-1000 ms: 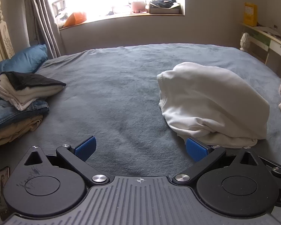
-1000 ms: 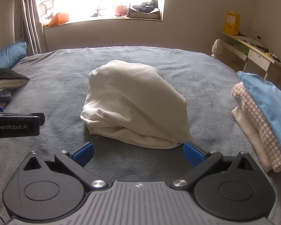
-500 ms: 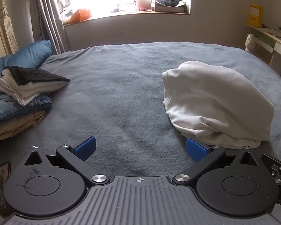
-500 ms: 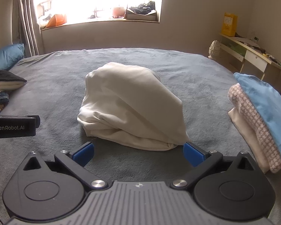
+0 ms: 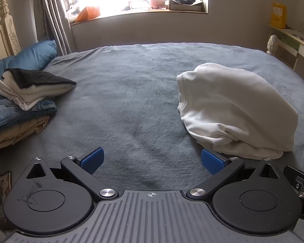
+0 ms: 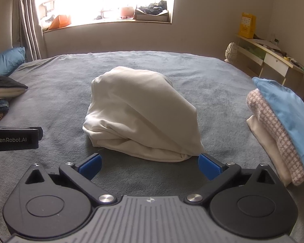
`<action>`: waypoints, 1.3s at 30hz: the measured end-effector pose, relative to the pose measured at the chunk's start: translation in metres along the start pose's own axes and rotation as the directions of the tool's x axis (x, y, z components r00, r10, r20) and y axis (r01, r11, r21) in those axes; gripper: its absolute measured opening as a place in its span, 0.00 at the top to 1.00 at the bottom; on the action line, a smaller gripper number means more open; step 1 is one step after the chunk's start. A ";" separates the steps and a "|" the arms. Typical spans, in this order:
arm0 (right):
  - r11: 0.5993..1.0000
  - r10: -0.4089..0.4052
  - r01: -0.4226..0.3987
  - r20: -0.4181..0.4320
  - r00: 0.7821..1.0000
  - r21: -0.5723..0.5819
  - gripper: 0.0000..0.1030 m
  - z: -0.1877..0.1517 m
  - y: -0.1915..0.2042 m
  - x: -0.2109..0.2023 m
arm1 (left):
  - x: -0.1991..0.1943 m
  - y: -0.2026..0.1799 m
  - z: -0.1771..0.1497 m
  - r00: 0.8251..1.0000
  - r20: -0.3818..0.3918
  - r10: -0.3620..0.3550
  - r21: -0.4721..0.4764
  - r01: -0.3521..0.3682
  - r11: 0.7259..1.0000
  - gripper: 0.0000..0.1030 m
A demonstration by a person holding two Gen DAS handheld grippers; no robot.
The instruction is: Fold clothes
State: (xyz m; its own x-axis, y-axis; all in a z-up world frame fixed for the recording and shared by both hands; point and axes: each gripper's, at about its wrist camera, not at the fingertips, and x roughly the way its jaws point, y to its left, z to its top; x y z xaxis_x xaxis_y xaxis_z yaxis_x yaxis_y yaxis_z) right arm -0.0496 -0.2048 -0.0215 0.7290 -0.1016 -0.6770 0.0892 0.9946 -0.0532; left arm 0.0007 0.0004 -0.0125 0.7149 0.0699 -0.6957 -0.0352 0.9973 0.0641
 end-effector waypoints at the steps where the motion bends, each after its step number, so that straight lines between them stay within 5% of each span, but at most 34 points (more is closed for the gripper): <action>1: 1.000 0.000 0.000 0.000 1.000 0.000 0.00 0.000 0.000 0.000 | 0.000 0.000 0.000 1.000 -0.001 0.000 -0.001 0.000 1.000 0.00; 39: 0.999 -0.043 0.043 -0.026 0.999 -0.004 0.00 -0.001 -0.002 0.004 | 0.002 -0.002 -0.002 1.000 -0.020 0.011 0.005 -0.011 1.000 0.00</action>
State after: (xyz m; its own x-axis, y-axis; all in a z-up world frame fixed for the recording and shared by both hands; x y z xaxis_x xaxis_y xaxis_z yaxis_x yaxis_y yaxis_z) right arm -0.0479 -0.2074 -0.0248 0.7066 -0.1437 -0.6928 0.1179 0.9894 -0.0850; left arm 0.0008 -0.0012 -0.0153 0.7004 0.0813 -0.7091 -0.0396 0.9964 0.0750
